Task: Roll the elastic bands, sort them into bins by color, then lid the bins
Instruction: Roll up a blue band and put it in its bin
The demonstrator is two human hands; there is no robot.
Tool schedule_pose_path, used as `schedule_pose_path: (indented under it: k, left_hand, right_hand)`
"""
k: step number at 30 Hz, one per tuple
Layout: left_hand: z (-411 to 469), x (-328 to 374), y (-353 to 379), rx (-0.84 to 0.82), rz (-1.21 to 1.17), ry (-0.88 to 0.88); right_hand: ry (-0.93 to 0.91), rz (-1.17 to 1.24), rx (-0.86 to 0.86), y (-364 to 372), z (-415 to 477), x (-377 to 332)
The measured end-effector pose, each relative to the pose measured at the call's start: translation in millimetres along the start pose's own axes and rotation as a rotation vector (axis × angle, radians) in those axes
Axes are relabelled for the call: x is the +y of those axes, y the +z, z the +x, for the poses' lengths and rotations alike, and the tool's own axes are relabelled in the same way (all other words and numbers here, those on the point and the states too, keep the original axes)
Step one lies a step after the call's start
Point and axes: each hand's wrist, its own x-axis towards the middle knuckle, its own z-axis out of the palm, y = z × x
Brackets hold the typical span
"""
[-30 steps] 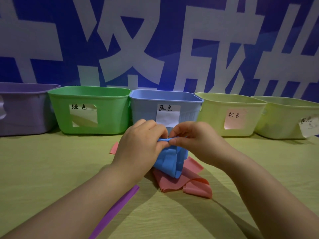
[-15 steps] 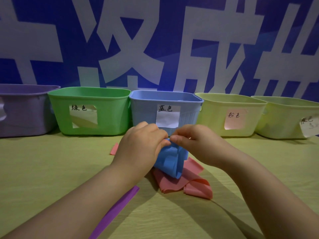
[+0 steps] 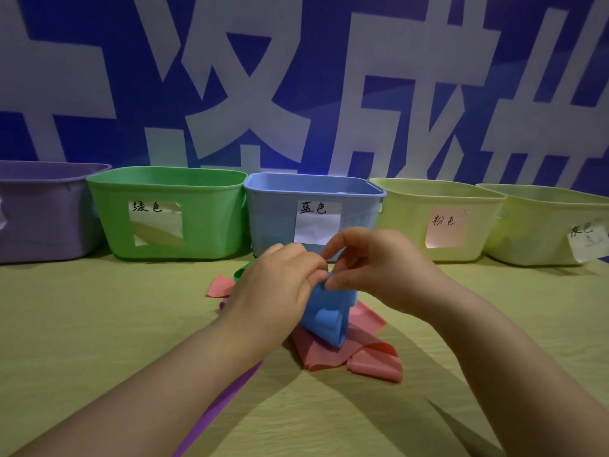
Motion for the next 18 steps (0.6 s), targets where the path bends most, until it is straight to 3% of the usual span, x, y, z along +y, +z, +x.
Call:
schedule_pose_path:
  k: [6,18]
  left_hand:
    - [0.9,3.0,-2.4,0.047,-0.228,-0.140]
    - [0.6,-3.0,-2.1,0.092,-0.162,-0.176]
  right_hand:
    - [-0.005,0.096,0.056,-1.8,0.4,7.4]
    - [-0.023,0.060,-0.036,3.2,1.4,3.7]
